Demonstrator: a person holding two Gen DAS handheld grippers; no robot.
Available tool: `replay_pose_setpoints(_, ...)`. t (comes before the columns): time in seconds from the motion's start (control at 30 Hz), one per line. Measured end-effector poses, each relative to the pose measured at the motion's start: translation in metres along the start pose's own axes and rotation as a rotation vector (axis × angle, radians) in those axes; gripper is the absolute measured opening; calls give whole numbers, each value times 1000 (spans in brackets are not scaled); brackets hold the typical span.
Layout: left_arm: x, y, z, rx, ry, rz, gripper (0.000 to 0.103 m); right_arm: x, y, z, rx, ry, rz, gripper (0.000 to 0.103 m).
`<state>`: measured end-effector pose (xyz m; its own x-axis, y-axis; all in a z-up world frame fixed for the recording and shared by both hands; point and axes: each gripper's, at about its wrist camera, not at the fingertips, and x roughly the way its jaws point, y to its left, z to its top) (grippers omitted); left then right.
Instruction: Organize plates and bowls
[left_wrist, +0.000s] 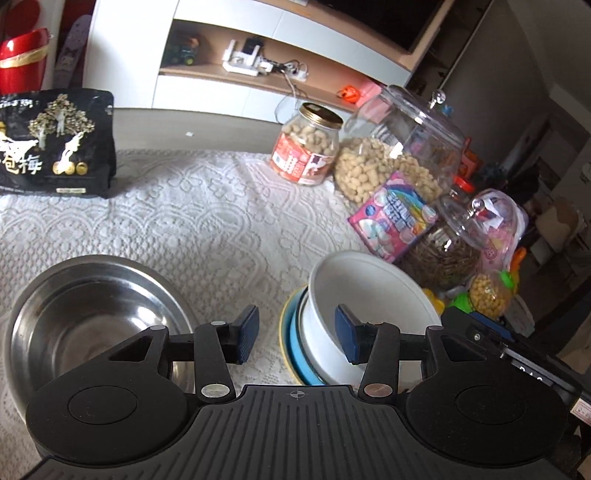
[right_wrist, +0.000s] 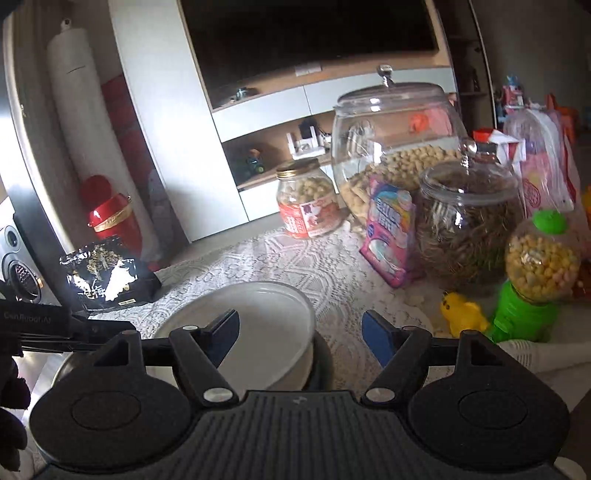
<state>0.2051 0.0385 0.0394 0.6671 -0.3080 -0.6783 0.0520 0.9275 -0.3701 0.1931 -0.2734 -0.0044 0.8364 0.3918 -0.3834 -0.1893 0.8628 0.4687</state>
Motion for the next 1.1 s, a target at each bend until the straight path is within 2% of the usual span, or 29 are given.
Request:
replay_pose_setpoints(0.13, 24, -14, -7, 14, 31, 12, 49, 30, -17, -14, 43, 67, 3, 74)
replay_pose_setpoints(0.27, 40, -12, -14, 18, 62, 56, 49, 47, -24, -29, 49, 123, 18, 74)
replay_pose_setpoints(0.37, 47, -8, -19, 15, 87, 67, 54, 52, -29, -39, 83, 156, 50, 74)
replay_pose_setpoints(0.63, 65, -9, -29, -3, 131, 76, 55, 49, -29, -42, 110, 180, 111, 74)
replay_pose_setpoints(0.8, 62, -13, -30, 5, 140, 71, 55, 48, -30, -45, 123, 176, 84, 74)
replay_pose_setpoints(0.9, 59, -20, -28, 37, 139, 83, 53, 48, -27, -42, 101, 179, 59, 74)
replay_pose_setpoints(1.0, 57, -29, -23, 99, 137, 136, 53, 54, -18, -28, 41, 189, 61, 74)
replay_pose_setpoints(1.1, 58, -36, -17, 143, 140, 188, 53, 76, -8, -9, -39, 259, 82, 74)
